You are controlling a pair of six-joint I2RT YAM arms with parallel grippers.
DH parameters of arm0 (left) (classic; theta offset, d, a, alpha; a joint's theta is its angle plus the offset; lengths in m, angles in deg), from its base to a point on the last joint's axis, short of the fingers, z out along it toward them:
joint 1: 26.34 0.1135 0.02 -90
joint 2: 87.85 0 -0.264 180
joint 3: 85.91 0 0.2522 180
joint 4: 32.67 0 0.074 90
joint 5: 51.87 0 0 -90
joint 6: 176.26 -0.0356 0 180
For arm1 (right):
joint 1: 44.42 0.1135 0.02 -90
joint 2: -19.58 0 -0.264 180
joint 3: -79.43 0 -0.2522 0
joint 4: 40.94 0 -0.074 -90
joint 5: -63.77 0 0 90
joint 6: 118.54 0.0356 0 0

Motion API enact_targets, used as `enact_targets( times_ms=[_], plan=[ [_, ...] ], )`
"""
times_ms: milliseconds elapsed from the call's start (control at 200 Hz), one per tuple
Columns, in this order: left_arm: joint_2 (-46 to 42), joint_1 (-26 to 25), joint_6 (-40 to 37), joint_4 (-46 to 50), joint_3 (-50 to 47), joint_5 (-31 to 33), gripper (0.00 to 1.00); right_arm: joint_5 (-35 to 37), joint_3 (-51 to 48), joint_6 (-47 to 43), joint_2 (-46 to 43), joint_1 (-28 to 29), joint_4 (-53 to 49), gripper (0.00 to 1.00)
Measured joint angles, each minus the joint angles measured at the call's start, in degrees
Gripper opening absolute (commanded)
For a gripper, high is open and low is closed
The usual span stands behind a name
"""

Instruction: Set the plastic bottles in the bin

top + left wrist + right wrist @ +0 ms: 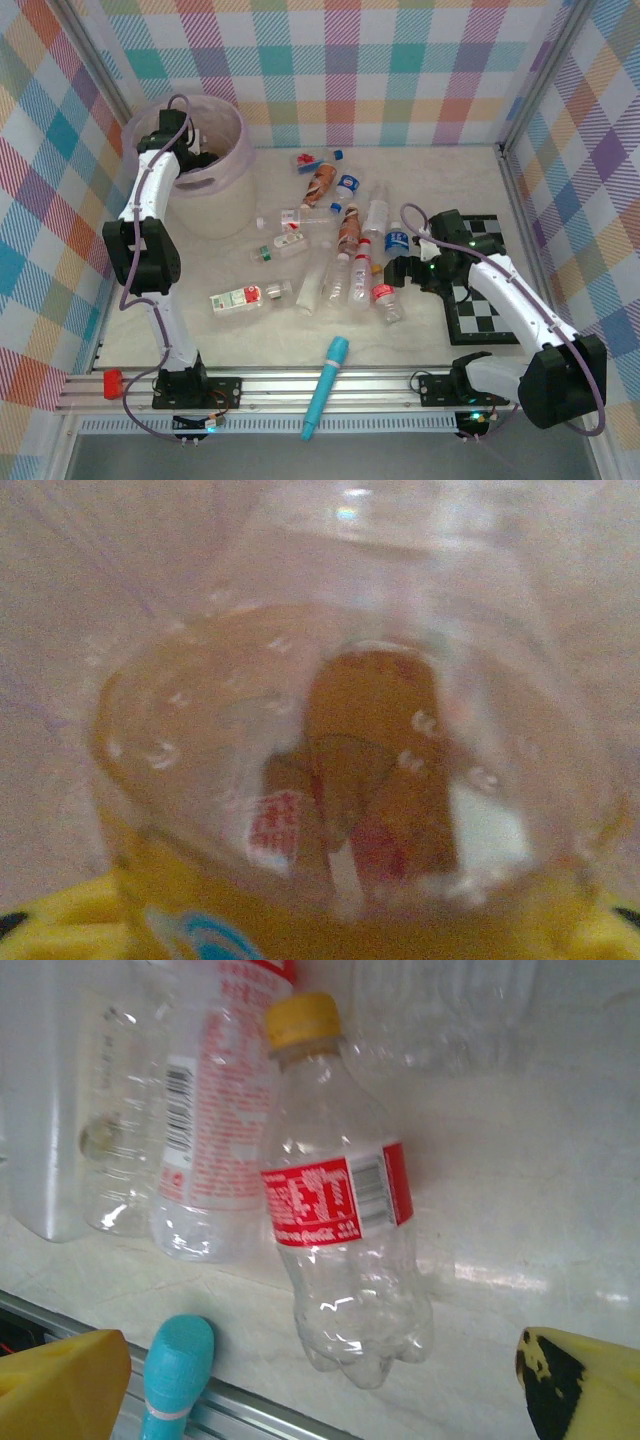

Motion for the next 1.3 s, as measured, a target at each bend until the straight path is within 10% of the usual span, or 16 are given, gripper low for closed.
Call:
enact_targets(
  times_ms=[390,690,1015,1300],
  plan=[
    [0.0,-0.4,-0.3,0.0,0.3,-0.3,0.98,-0.8,-4.8,3.4,4.2,3.8,3.2,0.92],
    [-3.7,-0.7,-0.2,2.3,5.8,-1.6,1.00,-1.1,-8.5,5.2,10.1,5.3,9.0,0.85],
    [-20.5,-1.4,0.2,2.3,6.5,0.4,1.00,-1.4,-10.3,6.3,14.3,5.7,13.6,0.64],
    [-45.0,-11.7,6.8,-5.4,-19.5,3.1,1.00,-0.6,-8.6,6.0,10.7,5.7,10.0,0.56]
  ],
)
